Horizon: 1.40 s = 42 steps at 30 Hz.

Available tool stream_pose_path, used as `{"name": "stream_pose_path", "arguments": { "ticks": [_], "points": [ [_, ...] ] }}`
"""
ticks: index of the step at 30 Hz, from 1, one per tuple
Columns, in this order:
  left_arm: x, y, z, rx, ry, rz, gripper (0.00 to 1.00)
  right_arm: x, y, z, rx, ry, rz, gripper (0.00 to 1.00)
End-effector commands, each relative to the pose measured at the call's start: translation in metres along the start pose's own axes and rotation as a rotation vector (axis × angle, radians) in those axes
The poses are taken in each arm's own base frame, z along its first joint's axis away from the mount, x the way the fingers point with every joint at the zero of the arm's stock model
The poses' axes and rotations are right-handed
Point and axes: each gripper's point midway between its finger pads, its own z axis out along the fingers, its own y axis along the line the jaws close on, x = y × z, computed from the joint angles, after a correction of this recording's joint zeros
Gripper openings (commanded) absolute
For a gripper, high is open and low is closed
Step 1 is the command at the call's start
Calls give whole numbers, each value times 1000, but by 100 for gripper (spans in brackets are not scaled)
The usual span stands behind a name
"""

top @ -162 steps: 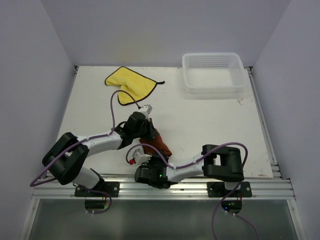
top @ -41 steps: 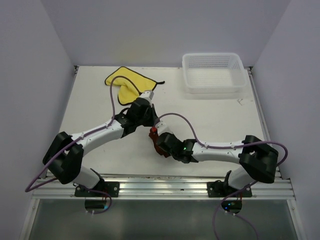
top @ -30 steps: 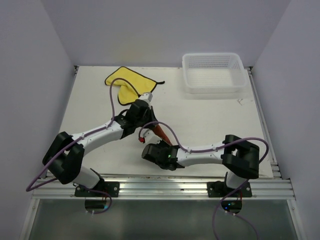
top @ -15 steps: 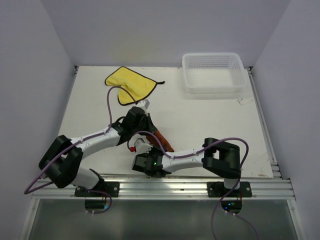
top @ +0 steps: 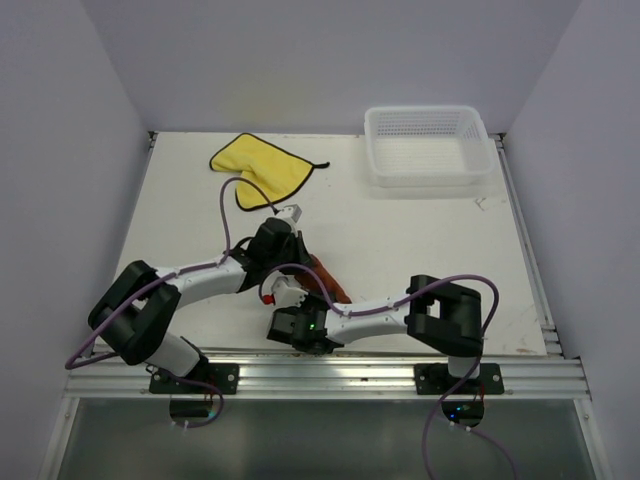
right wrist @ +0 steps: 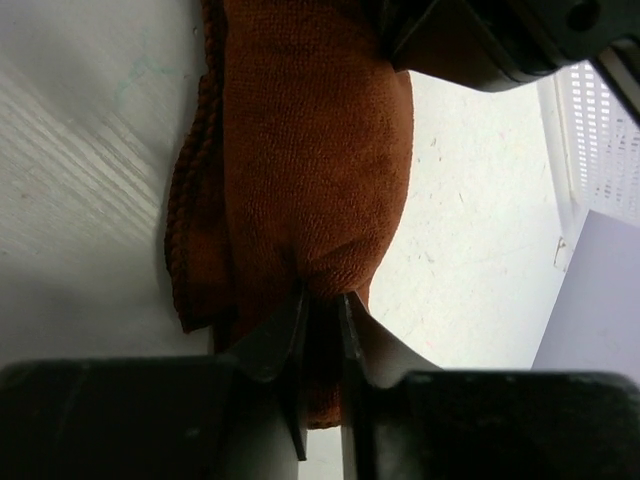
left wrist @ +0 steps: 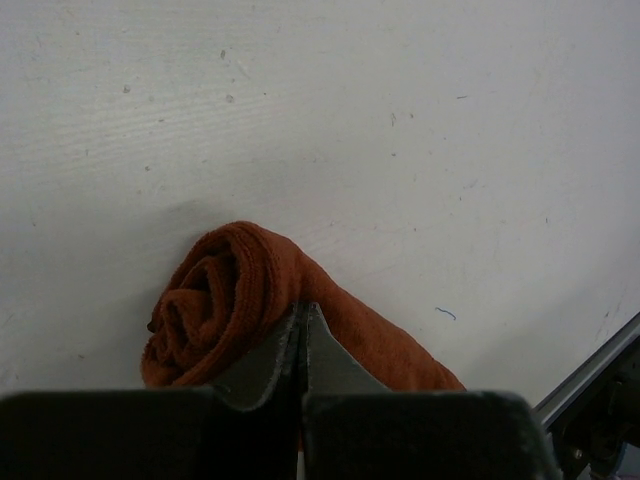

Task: Roll the towels
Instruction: Roll the towel

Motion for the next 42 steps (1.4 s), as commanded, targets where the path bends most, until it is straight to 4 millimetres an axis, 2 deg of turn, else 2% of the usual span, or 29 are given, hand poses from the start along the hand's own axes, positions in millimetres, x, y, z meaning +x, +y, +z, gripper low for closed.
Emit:
{"name": "stream_pose_path", "arguments": {
  "ticks": [1,4,8,11,19,21,22,24,25,26,28,31,37,42],
  "points": [
    [16,13,6,-22,32,-17,0,-21,-8,-14,-54,-61,167,19],
    [19,17,6,-35,33,-15,0,-27,-18,-20,-71,-82,233,33],
    [20,19,6,-42,33,-15,0,-31,-31,-25,-79,-108,305,43],
    [21,20,7,-44,33,-17,0,-35,-41,-31,-91,-144,361,47],
    [19,19,6,-43,28,-14,0,-34,-50,-43,-187,-234,492,51],
    [19,20,6,-47,29,-12,0,-34,-46,-45,-255,-245,531,52],
    [18,20,6,-47,27,-13,0,-32,-51,-43,-285,-253,582,53],
    [19,20,5,-47,29,-9,0,-34,-41,-46,-438,-260,643,54],
    [19,21,5,-50,28,-10,0,-32,-52,-38,-470,-269,716,56],
    [19,20,5,-49,29,-8,0,-35,-44,-43,-574,-271,731,57],
    [18,20,4,-50,26,-7,0,-33,-56,-36,-606,-278,791,65],
    [17,20,3,-50,23,-7,0,-33,-56,-30,-701,-259,804,68],
    [17,20,2,-50,21,-8,0,-34,-44,-10,-797,-215,832,71],
    [19,22,1,-53,24,-6,0,-32,-30,10,-803,-168,813,72]
  ]
}}
